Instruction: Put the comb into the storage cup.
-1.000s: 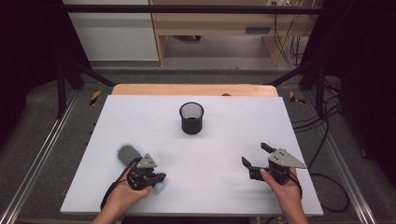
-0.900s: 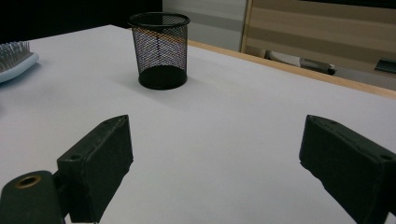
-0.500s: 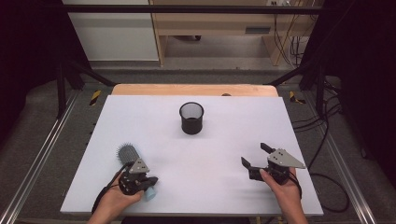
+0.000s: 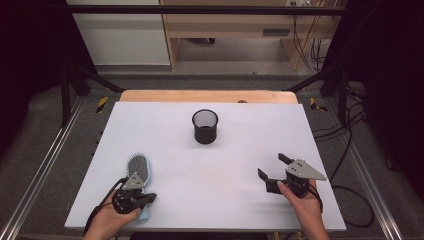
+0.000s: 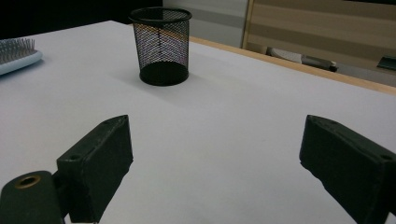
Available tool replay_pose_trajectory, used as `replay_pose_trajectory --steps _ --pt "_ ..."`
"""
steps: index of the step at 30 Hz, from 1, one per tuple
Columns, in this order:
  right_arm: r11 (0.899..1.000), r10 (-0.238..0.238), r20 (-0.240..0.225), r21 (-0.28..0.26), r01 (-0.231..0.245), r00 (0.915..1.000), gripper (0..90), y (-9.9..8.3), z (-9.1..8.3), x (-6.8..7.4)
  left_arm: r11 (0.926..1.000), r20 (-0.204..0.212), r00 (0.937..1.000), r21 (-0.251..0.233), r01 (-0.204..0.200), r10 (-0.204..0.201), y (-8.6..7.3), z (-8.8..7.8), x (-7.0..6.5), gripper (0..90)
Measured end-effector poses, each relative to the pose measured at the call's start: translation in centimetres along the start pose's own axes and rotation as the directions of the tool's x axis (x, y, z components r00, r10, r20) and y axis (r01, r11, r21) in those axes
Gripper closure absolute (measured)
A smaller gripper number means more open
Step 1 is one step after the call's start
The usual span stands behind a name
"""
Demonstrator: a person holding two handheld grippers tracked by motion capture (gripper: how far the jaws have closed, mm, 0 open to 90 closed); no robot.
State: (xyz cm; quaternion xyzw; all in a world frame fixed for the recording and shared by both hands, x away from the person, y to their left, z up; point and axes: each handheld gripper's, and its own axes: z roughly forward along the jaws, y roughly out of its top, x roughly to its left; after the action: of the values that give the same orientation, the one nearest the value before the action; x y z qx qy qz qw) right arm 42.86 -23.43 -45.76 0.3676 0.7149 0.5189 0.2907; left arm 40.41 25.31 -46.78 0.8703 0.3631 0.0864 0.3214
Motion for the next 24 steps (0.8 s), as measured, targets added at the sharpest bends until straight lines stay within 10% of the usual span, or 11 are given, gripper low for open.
replay_pose_trajectory --steps 24 --pt "1.0 -0.007 0.0 0.001 0.007 1.0 9.6 0.0 -0.1 0.0 0.9984 -0.062 0.9966 0.009 0.055 -0.055 -1.6 -1.9 2.8 90.0"
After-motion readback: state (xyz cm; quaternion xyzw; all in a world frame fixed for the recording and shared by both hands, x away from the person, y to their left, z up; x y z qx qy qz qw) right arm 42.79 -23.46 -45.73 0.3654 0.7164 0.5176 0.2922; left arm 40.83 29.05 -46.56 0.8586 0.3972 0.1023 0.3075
